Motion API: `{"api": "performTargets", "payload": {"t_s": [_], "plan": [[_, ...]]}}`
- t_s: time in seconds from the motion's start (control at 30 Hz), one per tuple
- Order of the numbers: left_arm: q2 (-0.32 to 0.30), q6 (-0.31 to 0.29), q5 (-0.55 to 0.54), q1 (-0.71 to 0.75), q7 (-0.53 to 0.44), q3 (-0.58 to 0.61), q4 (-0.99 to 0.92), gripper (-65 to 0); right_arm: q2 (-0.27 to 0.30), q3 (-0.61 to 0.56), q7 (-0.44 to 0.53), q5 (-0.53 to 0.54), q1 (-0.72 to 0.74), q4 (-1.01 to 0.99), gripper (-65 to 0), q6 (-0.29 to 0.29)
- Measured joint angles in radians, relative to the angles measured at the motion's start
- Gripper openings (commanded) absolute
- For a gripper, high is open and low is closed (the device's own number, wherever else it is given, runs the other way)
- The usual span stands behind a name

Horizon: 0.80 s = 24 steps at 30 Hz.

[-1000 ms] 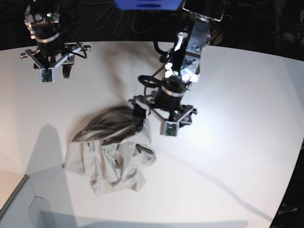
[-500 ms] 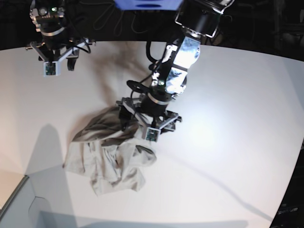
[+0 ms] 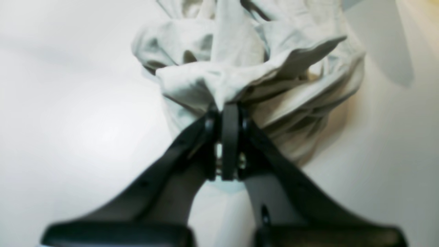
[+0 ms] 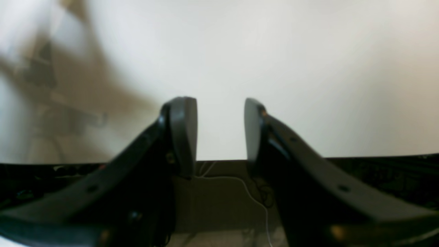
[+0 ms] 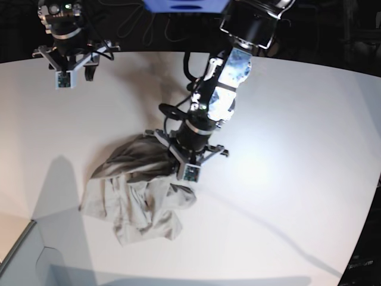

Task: Layout the t-shirt on the table in an organized manner, then fold the t-shirt properly
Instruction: 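Drag the pinched shirt with the left gripper away from the right arm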

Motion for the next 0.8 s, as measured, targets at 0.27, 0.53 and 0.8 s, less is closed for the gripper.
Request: {"api": "performTargets", "payload": {"t_s": [0.27, 0.53, 0.8], "plan": [[0.0, 0.006, 0.0, 0.029, 0.005, 0.0, 0.29, -65.0, 0.0, -0.001, 0.002, 0.0, 0.0, 0.0, -41.8, 0.0], [-0.066, 0.001, 0.003, 0.017, 0.013, 0.0, 0.608, -65.0, 0.0, -0.002, 0.002, 0.0, 0.0, 0.0, -41.8, 0.0], [-0.12, 0.002, 0.002, -0.038, 0.007, -0.232, 0.724, -65.0, 0.0, -0.002, -0.001, 0.0, 0.006, 0.0, -41.8, 0.0]]}}
